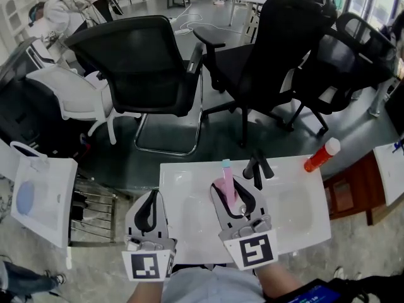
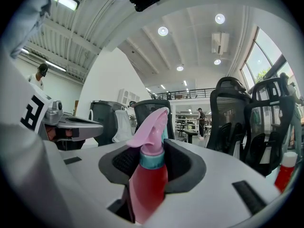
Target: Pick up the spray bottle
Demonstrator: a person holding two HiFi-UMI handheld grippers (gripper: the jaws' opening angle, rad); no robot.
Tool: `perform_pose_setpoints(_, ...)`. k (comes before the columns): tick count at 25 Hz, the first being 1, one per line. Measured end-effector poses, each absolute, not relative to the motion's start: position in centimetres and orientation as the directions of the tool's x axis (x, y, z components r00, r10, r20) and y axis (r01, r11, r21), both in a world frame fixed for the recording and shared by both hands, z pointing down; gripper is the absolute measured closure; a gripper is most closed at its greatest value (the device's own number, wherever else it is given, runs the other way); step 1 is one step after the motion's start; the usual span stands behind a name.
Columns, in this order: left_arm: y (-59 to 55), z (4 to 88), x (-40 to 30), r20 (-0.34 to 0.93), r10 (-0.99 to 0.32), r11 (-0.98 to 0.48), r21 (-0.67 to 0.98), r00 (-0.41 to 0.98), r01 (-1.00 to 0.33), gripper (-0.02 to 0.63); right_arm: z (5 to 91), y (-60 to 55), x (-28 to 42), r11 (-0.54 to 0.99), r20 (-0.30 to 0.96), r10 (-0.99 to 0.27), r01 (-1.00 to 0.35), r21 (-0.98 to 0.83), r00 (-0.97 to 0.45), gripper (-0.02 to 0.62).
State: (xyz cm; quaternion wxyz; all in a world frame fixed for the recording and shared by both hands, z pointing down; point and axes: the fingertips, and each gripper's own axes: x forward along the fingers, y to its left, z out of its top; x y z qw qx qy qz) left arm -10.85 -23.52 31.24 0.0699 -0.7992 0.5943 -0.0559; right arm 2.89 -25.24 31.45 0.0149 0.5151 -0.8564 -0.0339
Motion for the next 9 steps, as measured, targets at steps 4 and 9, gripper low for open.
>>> perform_pose_setpoints(4,-23.68,31.27,-10.51,0.008,-0.958,-0.284,-0.181,0.288,-0.941,0.589,31.46,-25.41,3.25,0.465,-0.014,-0.884,-0.883,0.071,-0.467,0.440)
perform_pose_setpoints(9,-23.79,31.46,-10.13,0.012,-0.958,-0.284,-0.181,0.287,-0.942,0.591,31.60,-25.54,3.65,0.464,-0.015,-0.885,-0.883,0.067,-0.466,0.440)
